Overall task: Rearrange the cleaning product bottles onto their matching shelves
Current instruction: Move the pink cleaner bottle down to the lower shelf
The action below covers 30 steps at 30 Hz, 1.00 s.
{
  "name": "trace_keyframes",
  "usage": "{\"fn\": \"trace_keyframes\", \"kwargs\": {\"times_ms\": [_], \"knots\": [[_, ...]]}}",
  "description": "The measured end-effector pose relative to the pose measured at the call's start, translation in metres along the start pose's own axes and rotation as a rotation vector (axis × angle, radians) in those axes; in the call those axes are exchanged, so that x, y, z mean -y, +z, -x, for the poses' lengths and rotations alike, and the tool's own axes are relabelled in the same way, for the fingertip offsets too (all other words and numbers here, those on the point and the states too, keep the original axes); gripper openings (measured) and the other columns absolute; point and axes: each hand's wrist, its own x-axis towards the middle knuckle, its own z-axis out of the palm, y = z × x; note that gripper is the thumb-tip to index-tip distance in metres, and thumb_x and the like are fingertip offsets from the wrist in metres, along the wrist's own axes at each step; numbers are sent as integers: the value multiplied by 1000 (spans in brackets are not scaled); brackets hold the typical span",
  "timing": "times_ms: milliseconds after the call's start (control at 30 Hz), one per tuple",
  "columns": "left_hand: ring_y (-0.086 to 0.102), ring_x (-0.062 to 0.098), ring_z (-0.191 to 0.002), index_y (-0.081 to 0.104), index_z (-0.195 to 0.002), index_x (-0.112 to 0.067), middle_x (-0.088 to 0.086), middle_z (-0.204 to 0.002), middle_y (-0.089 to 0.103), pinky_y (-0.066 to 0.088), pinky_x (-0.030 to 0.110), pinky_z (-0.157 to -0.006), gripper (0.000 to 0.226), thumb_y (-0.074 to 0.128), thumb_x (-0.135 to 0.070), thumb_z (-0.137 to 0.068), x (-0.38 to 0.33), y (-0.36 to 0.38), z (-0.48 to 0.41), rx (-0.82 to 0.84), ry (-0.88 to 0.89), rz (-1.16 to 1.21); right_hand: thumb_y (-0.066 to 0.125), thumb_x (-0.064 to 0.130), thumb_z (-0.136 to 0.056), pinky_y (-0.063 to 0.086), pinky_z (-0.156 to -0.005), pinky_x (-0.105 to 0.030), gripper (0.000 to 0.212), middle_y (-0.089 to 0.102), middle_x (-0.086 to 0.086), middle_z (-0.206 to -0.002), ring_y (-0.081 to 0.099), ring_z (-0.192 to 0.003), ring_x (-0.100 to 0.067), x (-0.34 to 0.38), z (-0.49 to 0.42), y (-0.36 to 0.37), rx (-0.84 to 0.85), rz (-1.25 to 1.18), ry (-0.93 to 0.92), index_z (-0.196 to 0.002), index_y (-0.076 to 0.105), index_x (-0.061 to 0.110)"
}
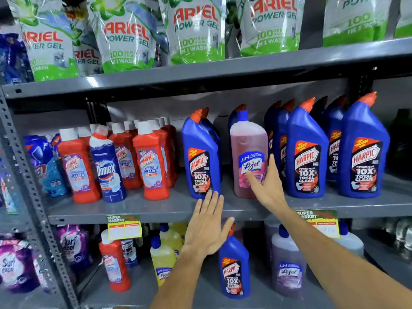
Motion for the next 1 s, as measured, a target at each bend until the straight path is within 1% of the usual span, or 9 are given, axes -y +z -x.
{"fn": "trace_keyframes", "kwargs": {"times_ms": [100,200,367,467,600,733,800,933,1000], "knots": [[10,17,-153,19,-156,-16,3,-164,22,6,39,-124,66,22,-52,-101,-1,4,-3,2,-27,-30,74,50,-85,42,-113,-41,109,42,-6,-158,49,-138,-24,-1,-8,4,10,-41,70,-162,2,21],[23,18,-149,29,-153,-16,2,-160,33,14,39,-122,62,27,-51,-102,-1,2,-5,0,-42,8,79,49,-80,43,-112,-45,111,47,-7,-153,51,-136,-25,-2,-10,8,-30,-31,85,-161,9,21],[27,18,-148,33,-152,-15,3,-159,36,17,40,-122,61,29,-50,-102,-1,4,-3,-31,-39,12,89,52,-65,47,-107,-45,115,47,-8,-142,49,-130,-22,-6,-10,5,-118,-19,69,-156,26,23],[29,17,-147,34,-151,-16,2,-158,38,18,40,-122,61,28,-51,-101,0,4,-4,-42,-38,4,91,53,-57,56,-96,-47,92,56,-3,-121,59,-109,-18,-3,-14,3,-115,9,95,-133,49,22],[31,19,-146,35,-150,-16,2,-156,40,20,41,-121,60,27,-50,-101,0,5,-3,-45,-36,-13,92,56,-49,58,-90,-49,88,70,-3,-116,68,-105,-24,5,-26,-15,-11,86,128,-120,55,19],[31,21,-146,35,-149,-15,3,-156,40,20,42,-120,59,28,-49,-102,-1,5,-3,-48,-27,-21,91,58,-45,60,-88,-48,91,71,-3,-115,69,-103,-24,13,-14,-25,-55,101,103,-118,55,18],[31,22,-145,37,-148,-15,4,-156,40,20,42,-120,57,31,-47,-101,-1,5,-4,-47,-28,-12,89,61,-43,59,-84,-43,89,69,3,-107,67,-100,-20,16,-2,-25,-110,64,83,-114,53,21],[34,24,-143,40,-146,-12,6,-153,43,22,42,-118,56,35,-45,-101,-4,2,-4,-53,-24,-15,92,56,-46,49,-64,-10,84,61,22,-93,64,-84,7,24,29,-32,-233,-61,29,-112,50,28],[35,23,-143,41,-145,-12,6,-153,45,23,42,-118,56,35,-45,-101,-4,1,-3,-59,-21,-26,95,54,-47,50,-64,-7,82,64,24,-95,65,-86,11,26,48,-35,-274,-104,10,-112,50,32]]}}
